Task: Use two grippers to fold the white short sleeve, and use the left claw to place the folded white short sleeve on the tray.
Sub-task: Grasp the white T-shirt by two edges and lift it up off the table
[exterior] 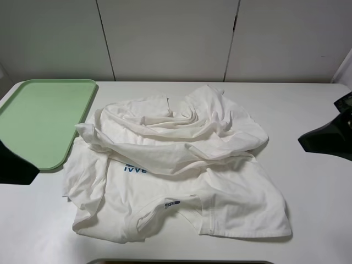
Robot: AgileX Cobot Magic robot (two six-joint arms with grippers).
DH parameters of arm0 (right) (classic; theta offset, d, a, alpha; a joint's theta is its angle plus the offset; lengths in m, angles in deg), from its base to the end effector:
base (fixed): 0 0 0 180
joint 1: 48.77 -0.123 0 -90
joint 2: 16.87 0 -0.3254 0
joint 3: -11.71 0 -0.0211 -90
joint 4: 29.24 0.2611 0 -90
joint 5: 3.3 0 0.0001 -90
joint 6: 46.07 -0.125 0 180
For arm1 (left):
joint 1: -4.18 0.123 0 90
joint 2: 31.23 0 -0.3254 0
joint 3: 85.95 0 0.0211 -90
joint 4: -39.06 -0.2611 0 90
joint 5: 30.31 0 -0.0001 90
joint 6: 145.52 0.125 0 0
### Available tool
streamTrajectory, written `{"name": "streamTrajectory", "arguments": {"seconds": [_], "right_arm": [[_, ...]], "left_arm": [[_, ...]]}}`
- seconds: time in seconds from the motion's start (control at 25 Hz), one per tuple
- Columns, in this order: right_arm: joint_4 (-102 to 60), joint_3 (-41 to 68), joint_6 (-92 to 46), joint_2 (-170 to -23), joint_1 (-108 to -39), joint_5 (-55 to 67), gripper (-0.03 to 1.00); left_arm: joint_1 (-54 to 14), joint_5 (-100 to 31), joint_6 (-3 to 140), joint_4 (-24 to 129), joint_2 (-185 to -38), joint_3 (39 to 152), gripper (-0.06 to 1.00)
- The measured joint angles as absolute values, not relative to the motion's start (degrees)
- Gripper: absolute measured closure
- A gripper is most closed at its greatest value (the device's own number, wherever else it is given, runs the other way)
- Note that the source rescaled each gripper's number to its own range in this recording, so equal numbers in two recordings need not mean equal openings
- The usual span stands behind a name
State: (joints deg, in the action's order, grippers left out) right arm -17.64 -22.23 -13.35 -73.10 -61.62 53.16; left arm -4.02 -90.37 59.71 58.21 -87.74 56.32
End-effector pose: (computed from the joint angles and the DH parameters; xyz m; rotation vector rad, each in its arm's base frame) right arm 0.1406 0.0536 0.3115 -0.9089 2.3647 0.1222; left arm 0.1305 -0.0547 0.2894 0.6285 2.5579 -0.3414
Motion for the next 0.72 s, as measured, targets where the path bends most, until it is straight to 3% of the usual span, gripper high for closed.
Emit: {"name": "streamTrajectory", "arguments": {"seconds": [0.44, 0.72], "right_arm": [[-11.77, -22.23, -6.17, -85.23, -63.57, 47.50, -0.03], [-16.16, -22.23, -4.97, -95.49, -74.63, 42.85, -0.03]], "left_arm": [[-4.02, -81.82, 75.47, 70.34, -96.78, 56.32, -0.02], [-4.02, -81.35, 75.56, 70.41, -98.26, 56.32, -0.02]]}}
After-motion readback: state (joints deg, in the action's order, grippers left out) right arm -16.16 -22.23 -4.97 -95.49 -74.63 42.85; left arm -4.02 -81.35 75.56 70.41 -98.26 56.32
